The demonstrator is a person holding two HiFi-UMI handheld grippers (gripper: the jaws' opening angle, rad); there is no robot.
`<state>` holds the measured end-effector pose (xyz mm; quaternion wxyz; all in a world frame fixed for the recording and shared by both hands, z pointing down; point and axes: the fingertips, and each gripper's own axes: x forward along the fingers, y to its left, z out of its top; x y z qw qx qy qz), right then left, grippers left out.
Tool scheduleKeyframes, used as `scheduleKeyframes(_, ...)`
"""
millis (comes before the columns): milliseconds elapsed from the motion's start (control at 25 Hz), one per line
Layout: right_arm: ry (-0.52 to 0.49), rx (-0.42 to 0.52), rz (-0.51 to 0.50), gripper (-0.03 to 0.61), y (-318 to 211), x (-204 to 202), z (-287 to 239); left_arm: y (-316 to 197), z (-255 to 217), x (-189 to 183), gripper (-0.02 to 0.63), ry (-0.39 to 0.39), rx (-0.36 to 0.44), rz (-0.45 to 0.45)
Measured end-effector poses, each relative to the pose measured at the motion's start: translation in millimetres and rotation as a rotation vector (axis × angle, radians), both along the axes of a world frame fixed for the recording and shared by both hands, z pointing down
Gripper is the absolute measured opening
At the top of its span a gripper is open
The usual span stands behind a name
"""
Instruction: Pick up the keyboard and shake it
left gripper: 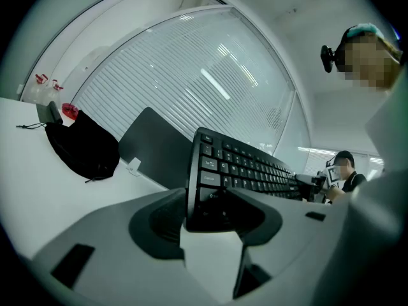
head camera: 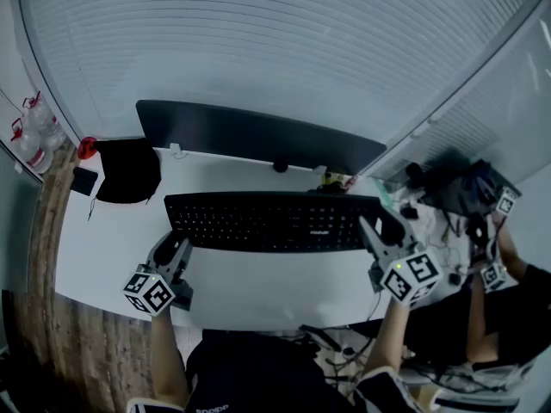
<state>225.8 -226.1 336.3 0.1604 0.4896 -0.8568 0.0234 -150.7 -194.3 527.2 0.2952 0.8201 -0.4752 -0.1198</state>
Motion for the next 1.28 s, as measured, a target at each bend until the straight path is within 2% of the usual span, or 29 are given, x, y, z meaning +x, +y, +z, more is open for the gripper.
scheduleKeyframes(200, 0.008, -0.024, 0.019, 0.181, -16.5, 0.1, 9.2, -12.0, 11.4, 2.0, 0.198, 0.008, -0.032, 0.001)
scheduleKeyframes(360, 0.003, -0.024, -0.003, 0.179, 2.5, -6.5, 5.0, 1.0, 10.8, -1.8, 0.198, 0.028, -0.035, 0.003)
scheduleKeyframes(520, 0.017, -0.027, 0.025, 0.179, -18.0, -0.1, 9.4, -13.2, 15.8, 2.6, 0.198, 0.023, -0.043, 0.005)
scheduleKeyframes(680, 0.008, -0.033, 0.007, 0.179, 1.2, -7.6, 8.7, -4.8, 14.8, -2.7, 0.198, 0.041, -0.048, -0.001)
scheduleKeyframes(800, 0.022, -0.034, 0.021, 0.179, -11.4, -4.5, 15.0, -9.2, 20.5, -2.1, 0.198, 0.042, -0.053, 0.001)
scheduleKeyframes(880, 0.001, -0.050, 0.039, 0.179, -20.2, -0.6, 15.8, -9.3, 15.5, -0.7, 0.195, 0.047, -0.046, -0.007)
scheduleKeyframes(1000, -0.022, -0.059, 0.020, 0.179, -2.6, -1.8, 16.2, -2.0, 8.1, -5.3, 0.187, 0.053, -0.031, -0.015)
scheduleKeyframes(1280, -0.037, -0.049, 0.019, 0.179, -13.0, -3.5, 16.7, 5.0, 16.3, -2.0, 0.187, 0.054, -0.054, 0.004)
